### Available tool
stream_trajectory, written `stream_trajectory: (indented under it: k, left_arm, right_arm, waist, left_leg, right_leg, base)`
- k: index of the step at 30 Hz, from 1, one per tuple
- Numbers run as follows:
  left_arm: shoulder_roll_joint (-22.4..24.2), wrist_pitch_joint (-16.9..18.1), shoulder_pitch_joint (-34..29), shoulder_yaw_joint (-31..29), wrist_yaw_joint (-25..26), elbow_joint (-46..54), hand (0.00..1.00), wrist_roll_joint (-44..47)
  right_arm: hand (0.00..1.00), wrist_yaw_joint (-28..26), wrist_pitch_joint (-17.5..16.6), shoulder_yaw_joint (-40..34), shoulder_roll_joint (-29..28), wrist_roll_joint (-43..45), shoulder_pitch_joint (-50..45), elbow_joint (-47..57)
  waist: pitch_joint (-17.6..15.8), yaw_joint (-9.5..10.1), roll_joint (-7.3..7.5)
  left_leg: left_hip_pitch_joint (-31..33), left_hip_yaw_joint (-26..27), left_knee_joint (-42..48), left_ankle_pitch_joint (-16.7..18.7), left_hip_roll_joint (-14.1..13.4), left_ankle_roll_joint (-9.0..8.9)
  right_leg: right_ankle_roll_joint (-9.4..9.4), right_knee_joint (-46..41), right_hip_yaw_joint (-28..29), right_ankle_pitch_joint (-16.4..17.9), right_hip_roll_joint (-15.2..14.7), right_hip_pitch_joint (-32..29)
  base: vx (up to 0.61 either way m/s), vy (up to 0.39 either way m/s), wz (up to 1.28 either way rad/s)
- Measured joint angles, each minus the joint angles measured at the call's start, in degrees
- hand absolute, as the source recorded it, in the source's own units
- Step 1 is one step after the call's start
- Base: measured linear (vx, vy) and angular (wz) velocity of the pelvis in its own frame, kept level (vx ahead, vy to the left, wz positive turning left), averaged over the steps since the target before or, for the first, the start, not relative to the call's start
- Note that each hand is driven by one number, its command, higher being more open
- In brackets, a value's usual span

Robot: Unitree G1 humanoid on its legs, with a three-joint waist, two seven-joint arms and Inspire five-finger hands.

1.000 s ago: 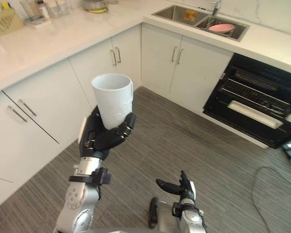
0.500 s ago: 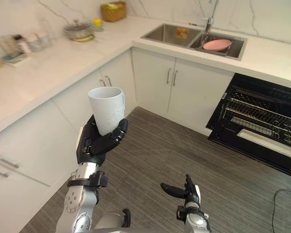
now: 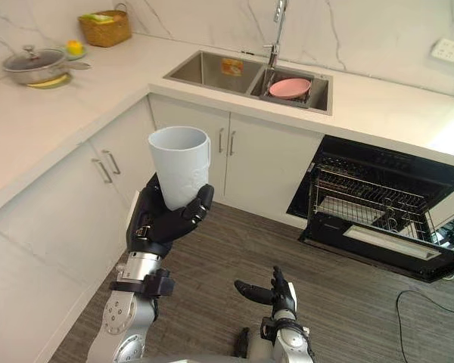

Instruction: Walk over to the sink, pick up the cup, carry it to the dishwasher, place the cup inside the dishwasher, then close the dishwasher door

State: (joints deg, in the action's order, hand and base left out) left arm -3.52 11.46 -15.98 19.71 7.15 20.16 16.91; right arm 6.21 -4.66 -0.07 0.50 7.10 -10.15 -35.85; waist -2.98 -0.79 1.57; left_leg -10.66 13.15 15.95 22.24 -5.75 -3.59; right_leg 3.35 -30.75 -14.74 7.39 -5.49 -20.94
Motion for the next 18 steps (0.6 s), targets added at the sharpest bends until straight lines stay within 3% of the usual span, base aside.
stream_trajectory:
  k: [1,2,3,4,5,6,7,10,12,13,14,15,16,18]
  left_arm:
    - [0.7,-0.8,-0.2,0.0,0.1,-1.8,0.00,0.0]
    - [1.1,-1.3,-0.2,0.1,0.1,-2.7,0.00,-0.1]
    - [2.0,-2.0,0.0,-0.3,0.1,-3.7,0.00,-0.1]
    - [2.8,-2.8,0.1,-0.4,0.1,-4.4,0.00,-0.1]
    - [3.0,-3.0,-0.1,-0.4,0.1,-4.4,0.00,-0.1]
    - [3.1,-2.9,-0.4,0.0,-0.1,-4.0,0.00,-0.1]
    - [3.2,-2.9,-0.4,0.0,-0.4,-3.4,0.00,-0.1]
    - [3.8,-2.4,-0.4,-0.7,-1.0,-1.0,0.00,-0.1]
    - [3.9,-1.8,-0.4,-1.5,-1.0,-0.3,0.00,-0.1]
    - [3.9,-1.7,-0.4,-2.2,-1.0,-0.3,0.00,-0.1]
    - [3.7,-1.7,-0.5,-2.5,-1.0,-0.6,0.00,-0.1]
    - [3.6,-1.7,-0.5,-2.7,-1.0,-0.8,0.00,-0.1]
    - [3.4,-1.7,-1.1,-3.0,-0.9,-1.1,0.00,-0.1]
    - [2.7,-1.7,-0.7,-3.5,-0.4,-1.5,0.00,-0.1]
  right_arm:
    - [1.00,0.1,0.4,0.4,1.3,0.0,0.0,-0.6]
    - [1.00,0.1,0.4,0.4,1.9,0.0,0.1,-0.6]
    - [1.00,0.2,0.5,0.4,2.4,0.1,0.3,-0.5]
    - [1.00,0.4,0.5,0.5,2.2,0.1,-0.3,0.1]
    - [1.00,0.5,0.5,0.5,2.3,0.2,-1.0,1.1]
    - [1.00,0.9,0.5,0.4,2.3,0.4,-2.4,3.2]
    - [1.00,1.1,0.1,0.4,2.3,0.6,-3.1,4.9]
    - [1.00,1.3,-0.4,0.3,2.3,0.7,-2.7,6.3]
    - [1.00,1.3,-0.4,0.3,2.4,0.7,-2.2,5.9]
    - [1.00,1.3,-0.4,0.3,2.3,0.7,-1.7,5.1]
    - [1.00,1.3,-0.4,0.3,2.3,0.7,-1.2,4.1]
    - [1.00,1.3,-0.4,0.3,2.5,0.7,-0.8,3.4]
    - [1.00,1.3,-0.4,0.3,3.2,0.7,0.0,1.4]
    - [1.00,1.5,-0.2,0.4,2.4,0.7,0.6,0.5]
  waist:
    - [0.8,0.05,-1.81]
    - [0.8,-0.02,-2.55]
    - [0.4,-0.18,-3.27]
    - [0.1,0.05,-3.30]
    - [0.0,0.22,-3.28]
    - [-0.1,0.61,-3.19]
    - [-0.2,1.19,-2.95]
    - [0.2,2.29,-3.45]
    - [0.2,3.37,-3.34]
    - [0.2,3.49,-3.23]
    - [0.1,3.50,-3.16]
    - [0.1,3.62,-3.06]
    - [0.1,4.22,-2.81]
    - [0.1,3.05,-1.84]
  left_leg:
    - [-0.3,-0.4,1.1,-0.2,-1.7,-0.37]
    - [0.1,-0.8,2.9,-0.5,-2.6,-0.85]
    - [1.8,-2.0,9.7,-2.1,-4.3,-2.65]
    - [5.4,-3.6,20.9,-6.0,-6.2,-4.07]
    - [7.1,-4.0,26.2,-6.5,-7.2,-4.71]
    - [10.1,-3.9,34.3,-6.6,-8.4,-4.67]
    - [13.2,-2.3,38.9,-5.8,-9.9,-3.30]
    - [20.3,-1.3,38.2,-4.0,-11.4,-0.39]
    - [23.1,-2.6,30.0,-3.1,-9.5,0.87]
    - [24.3,-5.4,22.5,-3.2,-6.7,0.81]
    - [25.1,-9.0,14.6,-4.9,-2.9,0.41]
    - [25.1,-11.1,10.6,-7.9,-1.2,0.60]
    - [23.0,-12.5,6.2,-15.7,1.8,2.38]
    - [22.5,-10.6,7.6,-14.3,3.2,3.02]
  right_leg:
    - [0.53,0.3,-0.8,0.9,1.5,1.1]
    - [0.77,0.8,-1.3,1.7,2.2,2.1]
    - [1.48,2.0,-1.8,2.6,3.4,4.6]
    - [1.94,5.0,-1.8,2.9,4.5,8.8]
    - [1.99,6.7,-1.8,2.9,4.9,11.2]
    - [2.02,10.0,-1.6,3.0,5.5,16.0]
    - [1.98,12.9,-1.0,3.2,5.9,19.5]
    - [1.18,16.1,0.5,4.4,6.3,23.3]
    - [0.91,16.7,2.3,5.6,6.0,24.6]
    - [0.01,16.8,3.1,6.2,5.3,25.1]
    - [-1.34,16.7,4.3,7.0,4.1,25.5]
    - [-2.07,16.5,5.1,7.4,3.3,25.6]
    - [-4.36,15.8,7.7,8.0,1.8,25.8]
    - [-5.71,16.7,11.4,7.8,-0.1,26.1]
  base:
    - [0.46,-0.103,0.14]
    - [0.56,-0.151,-0.02]
    - [0.53,-0.185,0.01]
    - [0.51,-0.176,0.00]
    - [0.44,-0.129,-0.03]
    - [0.39,-0.077,-0.09]
    - [0.41,-0.063,-0.13]
    - [0.29,0.023,-0.23]
    - [0.23,0.133,-0.38]
    - [0.25,0.195,-0.39]
    - [0.29,0.250,-0.35]
    - [0.30,0.275,-0.64]
    - [0.34,0.294,-0.60]
    - [0.36,0.311,-0.47]
